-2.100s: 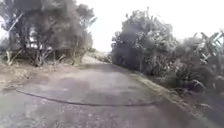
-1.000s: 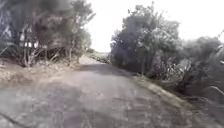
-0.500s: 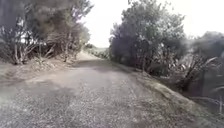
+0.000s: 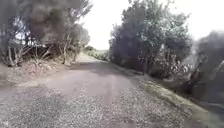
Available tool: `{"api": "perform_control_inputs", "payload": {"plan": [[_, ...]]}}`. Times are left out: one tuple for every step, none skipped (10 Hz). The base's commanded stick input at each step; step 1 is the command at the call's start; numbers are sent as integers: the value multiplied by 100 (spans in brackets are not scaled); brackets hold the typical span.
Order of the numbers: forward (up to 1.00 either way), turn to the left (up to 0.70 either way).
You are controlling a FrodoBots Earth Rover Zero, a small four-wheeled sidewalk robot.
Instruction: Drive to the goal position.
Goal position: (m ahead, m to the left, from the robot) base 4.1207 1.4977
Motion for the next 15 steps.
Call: {"api": "perform_control_inputs", "payload": {"plan": [[70,2],[70,2],[70,2],[70,2],[70,2],[70,2],[70,2],[70,2],[70,2],[54,2],[38,3],[22,3],[6,4],[0,4],[0,4]]}}
